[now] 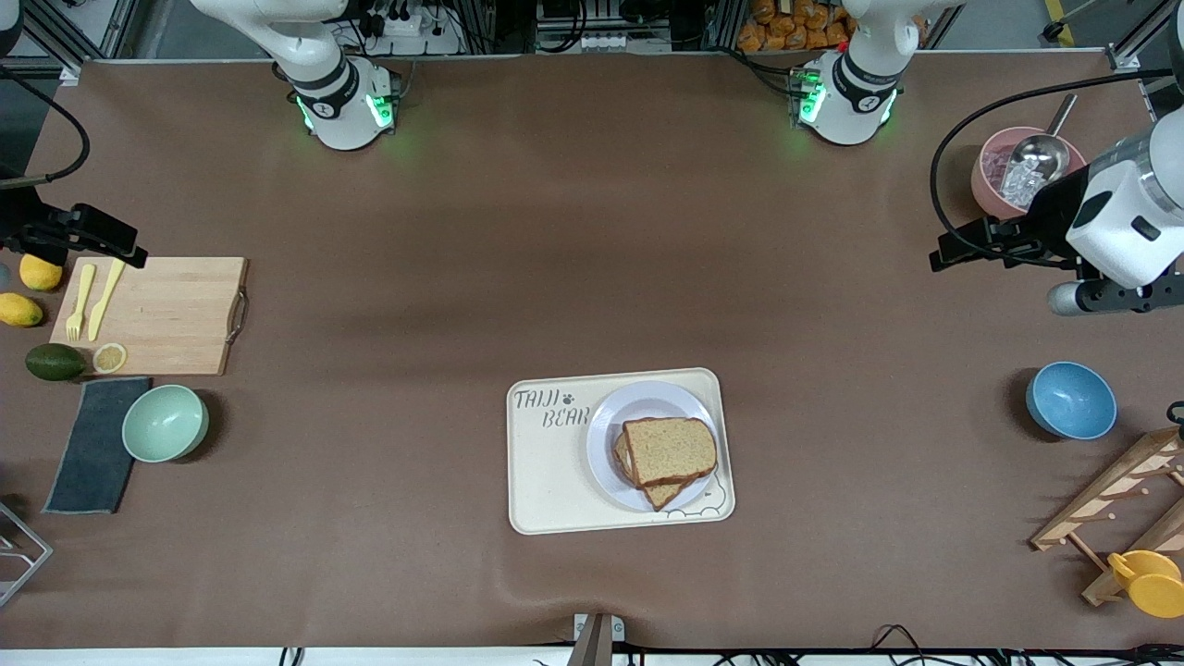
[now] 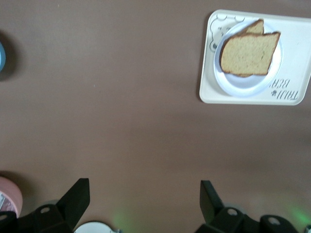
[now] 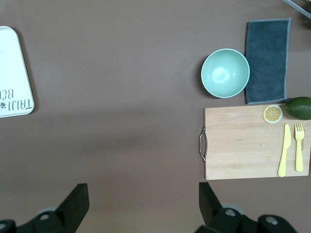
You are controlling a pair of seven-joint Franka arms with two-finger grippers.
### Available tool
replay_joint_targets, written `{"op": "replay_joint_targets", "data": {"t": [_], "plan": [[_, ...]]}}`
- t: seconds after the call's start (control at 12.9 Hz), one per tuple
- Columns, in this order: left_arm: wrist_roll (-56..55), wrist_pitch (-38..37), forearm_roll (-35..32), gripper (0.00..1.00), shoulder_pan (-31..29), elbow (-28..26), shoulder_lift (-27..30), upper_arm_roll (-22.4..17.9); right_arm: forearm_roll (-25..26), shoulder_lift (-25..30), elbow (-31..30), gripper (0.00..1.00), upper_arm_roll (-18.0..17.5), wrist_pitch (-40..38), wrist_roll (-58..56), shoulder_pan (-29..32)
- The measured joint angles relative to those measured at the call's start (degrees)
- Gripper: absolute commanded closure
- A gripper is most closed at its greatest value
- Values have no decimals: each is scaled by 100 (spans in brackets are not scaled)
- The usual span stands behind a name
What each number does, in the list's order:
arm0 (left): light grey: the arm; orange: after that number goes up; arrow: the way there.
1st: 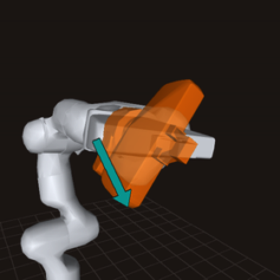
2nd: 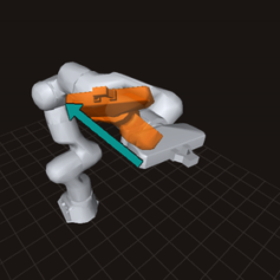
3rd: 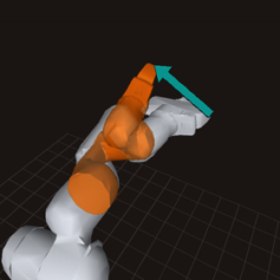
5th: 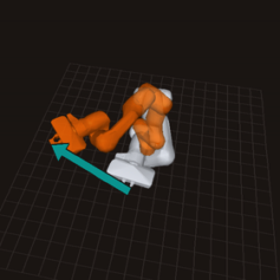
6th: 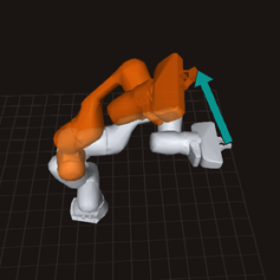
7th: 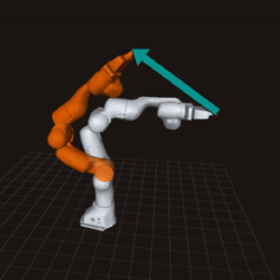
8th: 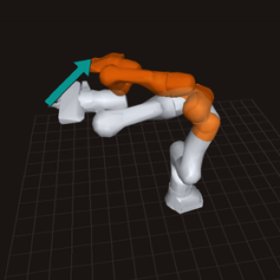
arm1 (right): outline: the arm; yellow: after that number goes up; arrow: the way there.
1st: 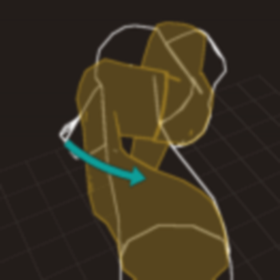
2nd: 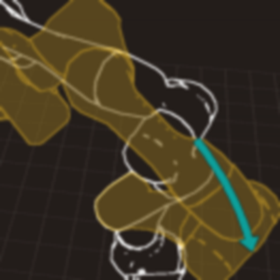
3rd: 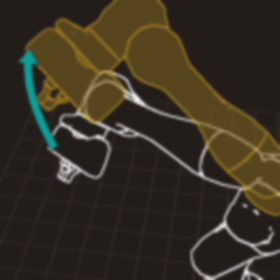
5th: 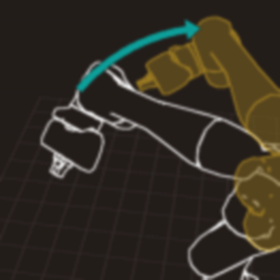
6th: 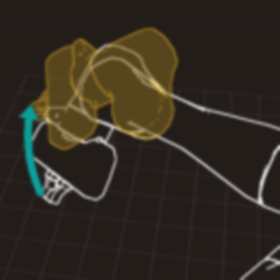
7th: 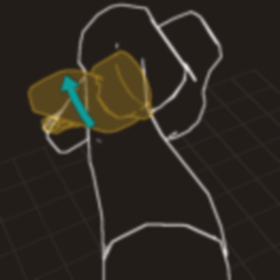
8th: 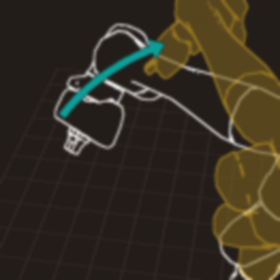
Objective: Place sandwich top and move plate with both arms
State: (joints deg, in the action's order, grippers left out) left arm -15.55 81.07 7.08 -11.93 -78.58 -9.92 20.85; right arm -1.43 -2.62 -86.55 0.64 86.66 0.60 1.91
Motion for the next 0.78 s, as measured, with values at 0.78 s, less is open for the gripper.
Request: {"op": "replay_joint_targets", "data": {"t": [0.78], "plan": [[41,-242,-331,0,751,-192,782,-931,0,-1,-21,0,-10,-16,0,-1]]}}
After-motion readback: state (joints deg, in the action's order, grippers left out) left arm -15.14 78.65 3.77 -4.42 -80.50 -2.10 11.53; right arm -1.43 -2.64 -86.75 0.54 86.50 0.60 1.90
